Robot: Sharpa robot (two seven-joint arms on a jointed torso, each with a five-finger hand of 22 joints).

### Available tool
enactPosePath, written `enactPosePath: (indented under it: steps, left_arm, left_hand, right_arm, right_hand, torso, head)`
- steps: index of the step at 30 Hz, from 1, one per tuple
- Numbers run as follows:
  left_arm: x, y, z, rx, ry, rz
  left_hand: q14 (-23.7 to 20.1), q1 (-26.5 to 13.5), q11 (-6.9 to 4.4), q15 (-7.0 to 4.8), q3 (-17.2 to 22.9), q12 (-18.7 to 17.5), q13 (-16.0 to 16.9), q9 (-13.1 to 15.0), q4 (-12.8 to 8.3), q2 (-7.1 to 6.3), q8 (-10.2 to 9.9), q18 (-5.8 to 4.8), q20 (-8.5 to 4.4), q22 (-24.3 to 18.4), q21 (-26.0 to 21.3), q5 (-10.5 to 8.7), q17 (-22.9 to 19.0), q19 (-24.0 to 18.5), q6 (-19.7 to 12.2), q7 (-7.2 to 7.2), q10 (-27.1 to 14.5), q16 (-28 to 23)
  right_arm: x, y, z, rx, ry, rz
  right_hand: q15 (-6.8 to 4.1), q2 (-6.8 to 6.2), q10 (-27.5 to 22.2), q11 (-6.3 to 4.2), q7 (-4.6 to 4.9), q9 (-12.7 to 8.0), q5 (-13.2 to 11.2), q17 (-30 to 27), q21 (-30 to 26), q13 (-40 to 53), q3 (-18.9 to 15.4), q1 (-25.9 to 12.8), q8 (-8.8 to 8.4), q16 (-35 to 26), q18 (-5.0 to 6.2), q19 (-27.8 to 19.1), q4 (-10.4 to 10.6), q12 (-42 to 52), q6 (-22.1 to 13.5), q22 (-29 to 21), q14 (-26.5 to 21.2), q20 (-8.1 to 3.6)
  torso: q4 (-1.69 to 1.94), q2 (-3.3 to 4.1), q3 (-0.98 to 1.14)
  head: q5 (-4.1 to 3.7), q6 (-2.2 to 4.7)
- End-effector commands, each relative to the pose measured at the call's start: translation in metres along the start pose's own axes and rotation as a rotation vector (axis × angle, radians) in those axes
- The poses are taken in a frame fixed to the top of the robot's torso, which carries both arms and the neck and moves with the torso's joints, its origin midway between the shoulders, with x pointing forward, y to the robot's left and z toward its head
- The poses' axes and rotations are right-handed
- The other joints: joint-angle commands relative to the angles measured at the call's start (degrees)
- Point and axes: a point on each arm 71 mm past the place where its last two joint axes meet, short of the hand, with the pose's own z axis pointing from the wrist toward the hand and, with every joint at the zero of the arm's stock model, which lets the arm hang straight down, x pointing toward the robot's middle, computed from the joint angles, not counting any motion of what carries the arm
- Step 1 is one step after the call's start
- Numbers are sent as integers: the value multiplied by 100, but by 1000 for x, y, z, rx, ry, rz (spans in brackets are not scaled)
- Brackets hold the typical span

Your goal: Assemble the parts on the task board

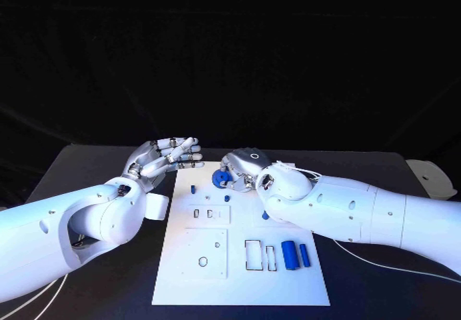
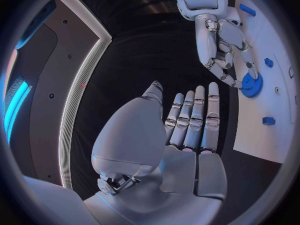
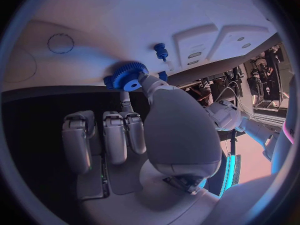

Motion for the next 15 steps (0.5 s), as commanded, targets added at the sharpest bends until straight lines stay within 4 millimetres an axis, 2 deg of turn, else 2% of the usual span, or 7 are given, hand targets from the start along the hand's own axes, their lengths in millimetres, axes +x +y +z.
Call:
enactPosePath:
  steps: [1, 3, 10, 13, 15]
  left_arm:
    - [2, -1, 0, 5, 19, -11]
    - [2, -1, 0, 5, 19, -11]
    - [2, -1, 0, 3, 18, -11]
    - [2, -1, 0, 1, 19, -11]
    - [2, -1, 0, 0, 19, -11]
  left_hand:
    - [2, 43, 47, -3, -4, -35, -4, -6, -29, 22, -26, 83, -6, -8, -29, -4, 7, 38, -16, 224, 6, -20]
    - [2, 43, 47, -3, -4, -35, -4, -6, -29, 22, -26, 83, -6, -8, -29, -4, 7, 38, -16, 224, 6, -20]
    - [2, 43, 47, -3, -4, -35, -4, -6, -29, 22, -26, 83, -6, -8, -29, -4, 7, 38, -16, 224, 6, -20]
    - [1, 49, 51, 1, -13, -46, -4, -10, -23, 23, -37, 82, -5, -15, -33, -7, 14, 45, -24, 229, -2, -40]
    - [1, 49, 51, 1, -13, -46, -4, -10, -23, 23, -37, 82, -5, -15, -33, -7, 14, 45, -24, 229, -2, -40]
  right_arm:
    - [2, -1, 1, 16, 16, -16]
    - [3, -2, 2, 22, 17, -17]
    - [5, -4, 2, 32, 41, -11]
    - [7, -4, 2, 32, 64, -6]
    - [8, -4, 2, 31, 78, -6]
  right_hand:
    - [44, -27, 419, 72, -82, 32, -45, 1331, 26, 1303, 32, -98, -115, 10, -40, 600, 26, -56, -23, 1509, 559, 9]
    - [95, -70, 385, 131, -17, -4, -112, 1331, 26, 1268, 17, -186, -213, 10, -40, 600, 65, -98, -152, 1509, 559, 52]
    - [184, -140, 331, 221, 69, -57, -267, 1365, 26, 1221, -208, -593, -412, 21, -40, 600, 240, -160, -361, 1509, 566, 152]
    - [203, -2, 328, 237, 83, -59, -26, 1382, 26, 1221, -416, -1091, -475, 27, -40, 600, 259, -162, -362, 1509, 569, 178]
    - [206, 16, 321, 240, 85, -59, 39, 1382, 26, 1215, -478, -1222, -497, 27, -40, 600, 263, -171, -359, 1509, 569, 182]
  torso:
    - [4, -1, 3]
    - [5, 0, 1]
    - [3, -4, -3]
    - [2, -3, -1]
    - [1, -5, 0]
  head:
    - [-7, 2]
    - [-14, 4]
    - [-11, 5]
    - [-10, 7]
    - [-9, 6]
